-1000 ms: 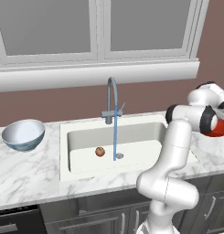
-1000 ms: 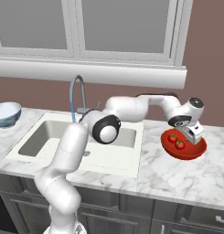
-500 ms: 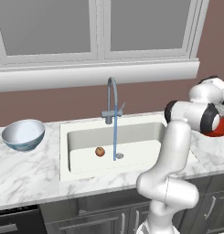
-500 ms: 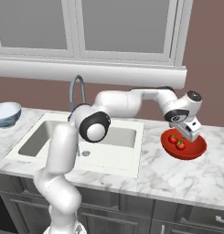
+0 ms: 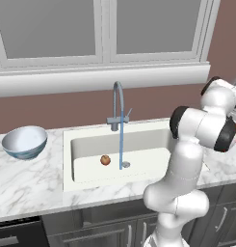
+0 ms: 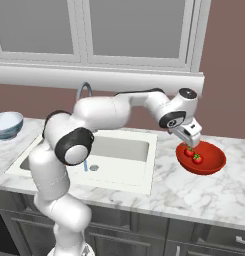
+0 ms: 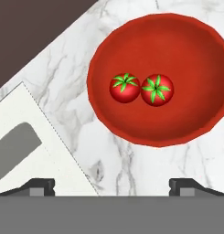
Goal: Pick the tomatos from the sink and place them in one bowl. Place the peach in the other bowl. Then turn off the sink faucet.
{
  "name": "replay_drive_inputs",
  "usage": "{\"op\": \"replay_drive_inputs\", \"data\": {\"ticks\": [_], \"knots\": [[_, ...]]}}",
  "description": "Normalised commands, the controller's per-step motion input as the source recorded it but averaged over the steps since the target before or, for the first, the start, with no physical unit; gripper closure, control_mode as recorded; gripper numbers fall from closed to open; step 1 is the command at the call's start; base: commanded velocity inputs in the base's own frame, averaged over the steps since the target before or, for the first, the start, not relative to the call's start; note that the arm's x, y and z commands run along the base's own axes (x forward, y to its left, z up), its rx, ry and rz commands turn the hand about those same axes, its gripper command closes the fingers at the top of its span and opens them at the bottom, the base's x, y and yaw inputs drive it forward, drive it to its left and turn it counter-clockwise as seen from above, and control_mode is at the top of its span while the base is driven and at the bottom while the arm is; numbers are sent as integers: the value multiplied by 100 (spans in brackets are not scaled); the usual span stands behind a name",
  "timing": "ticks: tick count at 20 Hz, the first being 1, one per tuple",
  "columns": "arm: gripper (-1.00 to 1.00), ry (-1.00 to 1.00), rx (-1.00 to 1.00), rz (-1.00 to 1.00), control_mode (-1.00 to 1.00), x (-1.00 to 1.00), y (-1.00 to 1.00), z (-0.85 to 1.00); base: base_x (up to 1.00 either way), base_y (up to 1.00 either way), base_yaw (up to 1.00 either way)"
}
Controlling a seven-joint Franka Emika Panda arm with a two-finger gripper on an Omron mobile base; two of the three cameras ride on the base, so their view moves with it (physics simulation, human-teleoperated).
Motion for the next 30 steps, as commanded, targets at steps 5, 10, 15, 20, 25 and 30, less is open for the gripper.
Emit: {"op": "replay_drive_inputs", "data": {"ticks": [5,10,15,20,25,30], "knots": [[-100,0,-8,0,-100,-47,72,33,0,0,0],[-100,0,-10,0,-100,-42,68,26,0,0,0],[-100,0,-6,3,-100,-40,68,27,0,0,0],[-100,0,-2,7,-100,-35,65,23,0,0,0],[-100,4,0,15,-100,-32,54,15,0,0,0],[-100,10,0,17,-100,-33,63,3,0,0,0]]}}
